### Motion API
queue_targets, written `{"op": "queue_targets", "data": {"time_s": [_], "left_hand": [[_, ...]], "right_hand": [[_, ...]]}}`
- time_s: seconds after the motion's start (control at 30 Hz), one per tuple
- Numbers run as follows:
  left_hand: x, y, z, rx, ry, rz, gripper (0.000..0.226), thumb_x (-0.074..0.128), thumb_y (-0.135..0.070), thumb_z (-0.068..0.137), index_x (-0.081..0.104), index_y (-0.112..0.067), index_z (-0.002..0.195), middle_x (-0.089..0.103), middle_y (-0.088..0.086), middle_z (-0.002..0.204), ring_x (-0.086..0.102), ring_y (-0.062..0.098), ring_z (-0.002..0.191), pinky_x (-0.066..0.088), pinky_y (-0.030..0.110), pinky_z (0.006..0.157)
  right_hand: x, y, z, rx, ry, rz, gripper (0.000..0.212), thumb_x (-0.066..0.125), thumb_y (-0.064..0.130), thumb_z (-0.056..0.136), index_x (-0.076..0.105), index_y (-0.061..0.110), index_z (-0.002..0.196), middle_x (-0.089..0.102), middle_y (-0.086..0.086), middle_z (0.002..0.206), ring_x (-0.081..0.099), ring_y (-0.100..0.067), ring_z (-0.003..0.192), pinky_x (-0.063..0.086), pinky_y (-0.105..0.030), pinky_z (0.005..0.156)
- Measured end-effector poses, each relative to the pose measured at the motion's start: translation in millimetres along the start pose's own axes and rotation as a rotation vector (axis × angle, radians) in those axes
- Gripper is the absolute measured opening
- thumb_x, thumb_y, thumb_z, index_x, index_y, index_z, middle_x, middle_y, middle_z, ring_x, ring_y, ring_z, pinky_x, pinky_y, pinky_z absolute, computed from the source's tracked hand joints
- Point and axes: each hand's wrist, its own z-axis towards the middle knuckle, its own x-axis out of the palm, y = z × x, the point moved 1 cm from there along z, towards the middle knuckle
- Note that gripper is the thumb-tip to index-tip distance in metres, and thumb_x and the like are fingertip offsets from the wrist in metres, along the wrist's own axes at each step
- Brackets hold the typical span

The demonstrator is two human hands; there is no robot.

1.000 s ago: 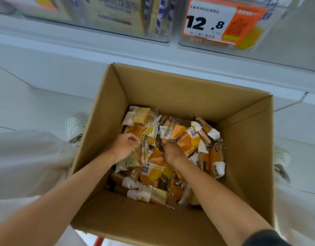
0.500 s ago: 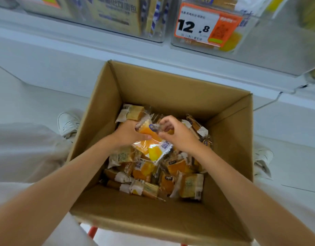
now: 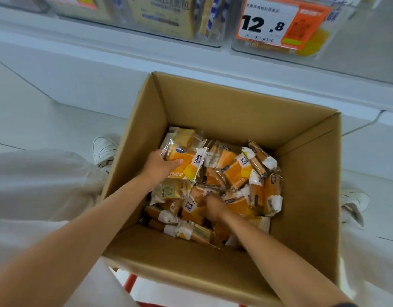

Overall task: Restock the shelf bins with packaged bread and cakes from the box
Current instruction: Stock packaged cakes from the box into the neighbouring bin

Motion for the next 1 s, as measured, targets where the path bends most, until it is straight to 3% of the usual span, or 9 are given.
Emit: {"op": "queue_targets", "data": {"time_s": [0.1, 0.23, 0.37, 0.47, 0.6, 0.67, 0.77, 0.87, 1.0], "left_hand": [[4.5, 1.6, 0.2, -0.009, -0.004, -0.044, 0.027, 0.078, -0.021, 0.083, 0.067, -0.015, 0.108, 0.073, 0.005, 0.103, 0.070, 0.022, 0.097, 0.055, 0.043, 0.093], [3.5, 2.7, -1.3, -0.018, -0.016, -0.125, 0.027, 0.076, -0.018, 0.085, 0.066, -0.013, 0.110, 0.073, 0.009, 0.104, 0.070, 0.022, 0.095, 0.057, 0.041, 0.089], [5.7, -4.3, -6.3, 0.029, -0.051, -0.161, 0.027, 0.074, -0.018, 0.087, 0.066, -0.013, 0.111, 0.072, 0.007, 0.105, 0.069, 0.022, 0.096, 0.056, 0.039, 0.088], [7.9, -17.4, -12.1, 0.065, -0.034, -0.155, 0.016, 0.073, -0.023, 0.088, 0.065, -0.020, 0.101, 0.072, 0.006, 0.101, 0.070, 0.020, 0.090, 0.057, 0.037, 0.081], [24.0, -23.5, -2.7, -0.021, 0.110, -0.264, 0.099, 0.073, -0.085, 0.049, 0.061, -0.019, 0.123, 0.070, 0.004, 0.115, 0.067, 0.026, 0.099, 0.052, 0.043, 0.089], [34.4, -46.2, -16.7, -0.040, 0.222, -0.323, 0.107, 0.070, -0.091, 0.041, 0.061, -0.025, 0.126, 0.069, 0.003, 0.120, 0.066, 0.028, 0.109, 0.050, 0.048, 0.096], [33.5, -88.6, -55.3, 0.027, 0.271, -0.384, 0.081, 0.088, -0.059, 0.055, 0.066, -0.015, 0.119, 0.074, 0.007, 0.109, 0.069, 0.025, 0.103, 0.053, 0.048, 0.094], [27.0, -109.6, -72.3, 0.083, 0.394, -0.312, 0.054, 0.085, -0.027, 0.072, 0.065, -0.015, 0.120, 0.072, 0.010, 0.115, 0.066, 0.027, 0.109, 0.053, 0.048, 0.093], [29.9, -137.5, -98.9, 0.148, 0.512, -0.141, 0.058, 0.081, -0.053, 0.071, 0.064, -0.024, 0.117, 0.071, -0.005, 0.113, 0.061, 0.019, 0.110, 0.039, 0.049, 0.105]], "right_hand": [[-0.1, -1.2, -9.2, 0.000, -0.008, 0.072, 0.016, 0.061, 0.013, 0.091, 0.059, 0.016, 0.106, 0.059, -0.004, 0.109, 0.057, -0.023, 0.102, 0.051, -0.039, 0.087], [-34.5, 1.4, -34.6, 0.015, -0.058, 0.270, 0.036, 0.056, 0.008, 0.095, 0.053, 0.015, 0.130, 0.060, -0.005, 0.120, 0.058, -0.016, 0.089, 0.050, -0.027, 0.062], [-115.5, -4.7, -84.1, -0.032, -0.311, 0.553, 0.026, 0.053, 0.010, 0.099, 0.063, 0.012, 0.123, 0.067, -0.008, 0.117, 0.065, -0.021, 0.097, 0.055, -0.042, 0.085], [-161.8, -6.2, -115.9, -0.078, -0.419, 0.923, 0.026, 0.053, 0.004, 0.097, 0.062, 0.006, 0.122, 0.070, -0.009, 0.113, 0.068, -0.023, 0.101, 0.056, -0.040, 0.090], [-180.6, 11.6, -134.4, -0.205, -0.364, 1.331, 0.027, 0.047, 0.000, 0.098, 0.060, 0.009, 0.121, 0.069, -0.012, 0.118, 0.067, -0.027, 0.107, 0.053, -0.043, 0.092], [-177.7, 20.5, -134.6, -0.178, -0.404, 1.336, 0.025, 0.047, 0.003, 0.100, 0.062, 0.011, 0.117, 0.070, -0.012, 0.115, 0.067, -0.027, 0.105, 0.053, -0.046, 0.093], [-174.9, 29.9, -142.1, -0.134, -0.439, 1.262, 0.023, 0.055, 0.023, 0.098, 0.065, 0.014, 0.116, 0.072, -0.012, 0.111, 0.067, -0.031, 0.106, 0.048, -0.051, 0.101], [-182.8, 35.6, -160.0, -0.183, -0.424, 1.141, 0.063, 0.070, 0.062, 0.077, 0.062, 0.021, 0.124, 0.072, -0.006, 0.114, 0.068, -0.026, 0.107, 0.050, -0.046, 0.098], [-193.7, 43.2, -181.5, -0.194, -0.617, 0.820, 0.096, 0.072, 0.081, 0.055, 0.054, 0.027, 0.132, 0.066, 0.002, 0.125, 0.066, -0.017, 0.110, 0.054, -0.040, 0.095]]}}
